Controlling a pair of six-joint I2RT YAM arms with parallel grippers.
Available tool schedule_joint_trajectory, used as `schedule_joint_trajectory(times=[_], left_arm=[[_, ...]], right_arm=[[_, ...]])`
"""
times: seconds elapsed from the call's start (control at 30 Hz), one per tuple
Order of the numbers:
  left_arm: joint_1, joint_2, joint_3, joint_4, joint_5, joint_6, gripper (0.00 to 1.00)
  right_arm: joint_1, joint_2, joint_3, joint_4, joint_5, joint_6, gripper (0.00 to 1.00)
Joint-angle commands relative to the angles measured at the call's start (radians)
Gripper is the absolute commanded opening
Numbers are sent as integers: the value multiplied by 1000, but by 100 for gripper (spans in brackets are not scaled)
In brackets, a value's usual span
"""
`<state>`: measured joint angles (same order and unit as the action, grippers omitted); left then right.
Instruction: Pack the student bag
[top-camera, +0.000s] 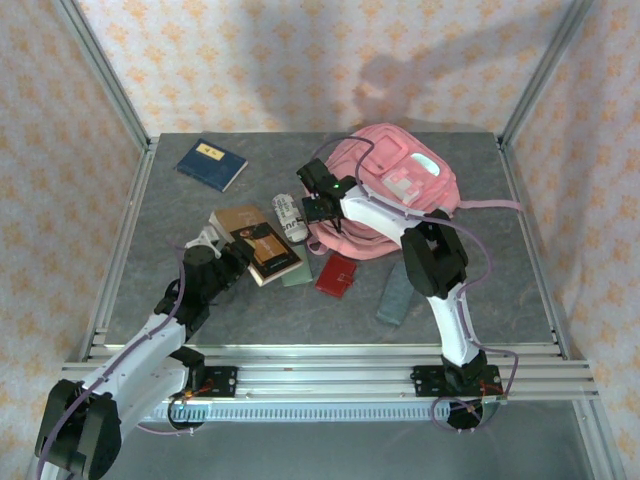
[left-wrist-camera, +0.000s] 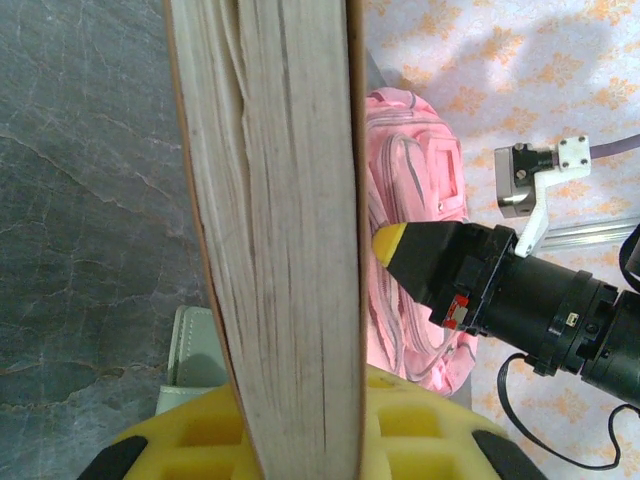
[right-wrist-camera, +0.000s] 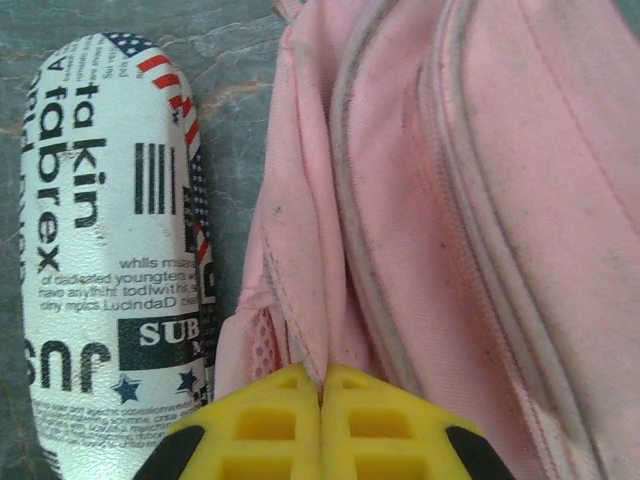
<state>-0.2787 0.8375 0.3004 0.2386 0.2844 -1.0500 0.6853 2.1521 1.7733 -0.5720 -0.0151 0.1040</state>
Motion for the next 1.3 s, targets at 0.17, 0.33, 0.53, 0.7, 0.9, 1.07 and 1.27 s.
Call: schedule_joint_trajectory(times=[0.17,0.33,0.53,0.7,0.9,1.07,1.27], left_arm=[[-8,77,30,274,100,-42,0],[-65,175,99,376,109,-36,0],[-108,332,165,607,109,-84,0],[-138,555,280,802,102,-122,0],[-186,860,402,1059,46,-233,0],[-238,1023,521,1080,1,-240,0],[-282,1200,661,1118,-51,-270,0]], right_arm=[[14,-203,29,-25,358,-80,0],[17,-255,54,-29,325,-114,0],[33,-300,90,2,462,-116,0],[33,-307,139,7,480,-127,0],[23,-291,175,0,491,-108,0],[-9,-291,214,-8,449,-89,0],[-10,-266,278,-30,419,-86,0]])
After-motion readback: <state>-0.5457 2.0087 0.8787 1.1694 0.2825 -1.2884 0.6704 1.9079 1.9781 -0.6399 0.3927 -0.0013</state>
